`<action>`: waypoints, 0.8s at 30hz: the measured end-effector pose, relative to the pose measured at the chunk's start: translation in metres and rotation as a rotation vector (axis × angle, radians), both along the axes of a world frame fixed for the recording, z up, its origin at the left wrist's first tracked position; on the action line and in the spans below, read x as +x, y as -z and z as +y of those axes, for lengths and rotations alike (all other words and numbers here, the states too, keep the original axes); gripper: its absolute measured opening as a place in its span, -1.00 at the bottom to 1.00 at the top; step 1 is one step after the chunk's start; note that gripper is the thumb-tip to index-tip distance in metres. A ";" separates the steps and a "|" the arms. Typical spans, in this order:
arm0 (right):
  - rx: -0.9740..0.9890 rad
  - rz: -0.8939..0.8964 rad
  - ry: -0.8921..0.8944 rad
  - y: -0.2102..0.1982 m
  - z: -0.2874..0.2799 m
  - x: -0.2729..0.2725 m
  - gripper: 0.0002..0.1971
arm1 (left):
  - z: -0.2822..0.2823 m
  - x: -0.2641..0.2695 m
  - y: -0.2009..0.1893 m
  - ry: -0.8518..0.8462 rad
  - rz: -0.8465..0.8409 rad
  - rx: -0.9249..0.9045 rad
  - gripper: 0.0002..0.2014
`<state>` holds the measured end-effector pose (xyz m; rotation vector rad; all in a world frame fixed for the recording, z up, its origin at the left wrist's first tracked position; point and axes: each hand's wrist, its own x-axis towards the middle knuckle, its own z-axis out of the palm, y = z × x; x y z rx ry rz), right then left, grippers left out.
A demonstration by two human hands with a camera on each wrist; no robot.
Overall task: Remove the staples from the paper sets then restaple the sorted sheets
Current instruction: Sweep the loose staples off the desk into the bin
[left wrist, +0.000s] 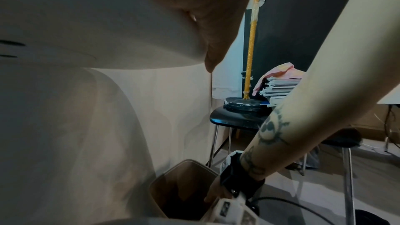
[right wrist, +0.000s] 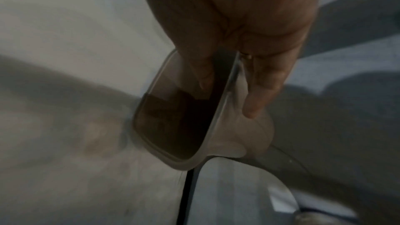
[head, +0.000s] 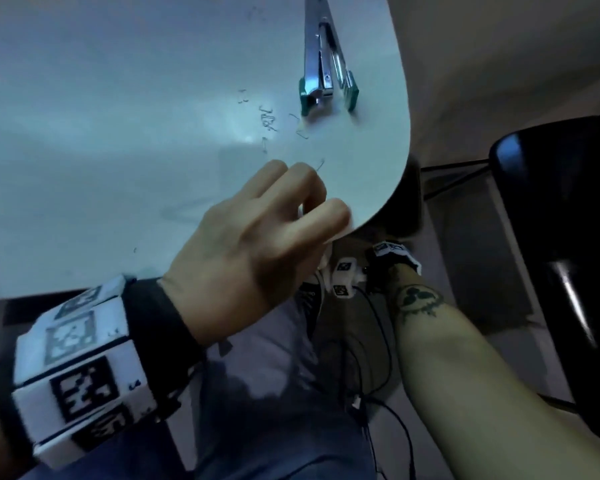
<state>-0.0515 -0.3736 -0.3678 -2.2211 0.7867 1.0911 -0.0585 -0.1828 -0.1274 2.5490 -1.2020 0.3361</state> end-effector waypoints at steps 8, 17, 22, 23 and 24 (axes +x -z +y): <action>-0.057 -0.069 -0.032 0.042 -0.026 -0.011 -0.09 | 0.001 -0.001 -0.001 0.055 0.060 0.080 -0.81; 0.023 -0.333 0.639 -0.013 -0.079 -0.008 -0.59 | -0.002 -0.001 -0.001 0.063 0.058 -0.002 -0.94; 0.002 -0.500 0.653 -0.088 -0.088 -0.013 -0.77 | 0.003 0.003 -0.001 0.095 0.192 -0.193 -0.73; -0.006 -0.551 0.662 -0.104 -0.090 -0.013 -0.78 | 0.004 0.003 -0.001 0.085 0.242 -0.248 -0.70; -0.016 -0.594 0.682 -0.123 -0.092 -0.014 -0.80 | 0.006 0.004 -0.001 0.064 0.291 -0.301 -0.68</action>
